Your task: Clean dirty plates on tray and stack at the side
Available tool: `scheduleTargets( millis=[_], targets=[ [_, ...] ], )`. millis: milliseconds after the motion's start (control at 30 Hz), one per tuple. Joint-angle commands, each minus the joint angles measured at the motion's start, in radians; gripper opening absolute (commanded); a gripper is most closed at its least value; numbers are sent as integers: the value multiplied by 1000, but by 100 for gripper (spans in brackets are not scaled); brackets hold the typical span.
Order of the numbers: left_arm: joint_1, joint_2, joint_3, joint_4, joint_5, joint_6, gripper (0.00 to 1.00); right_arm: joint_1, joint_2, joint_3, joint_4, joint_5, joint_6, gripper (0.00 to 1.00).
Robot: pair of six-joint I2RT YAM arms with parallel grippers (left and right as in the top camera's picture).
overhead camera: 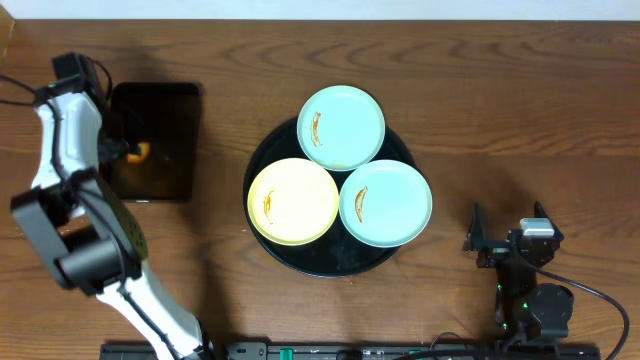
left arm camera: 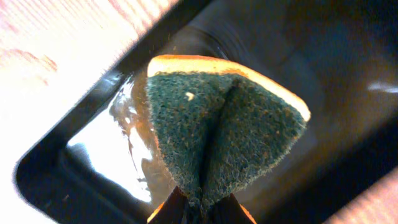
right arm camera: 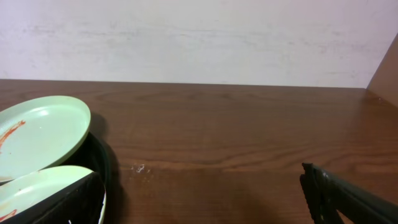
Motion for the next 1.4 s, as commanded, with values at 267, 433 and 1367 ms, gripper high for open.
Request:
scheduleTargets(
  millis=[267,433,1367],
  targets=[
    [-3,-51,-2,44,9,3,8,-9,-5,-2,-4,6,-7,99],
    [-2,-9,-42,150,9,3,8,-9,-5,-2,-4,6,-8,99],
    [-2,-258,-42,341,290,108,8,-9,-5,-2,-4,6,-8,99]
  ],
)
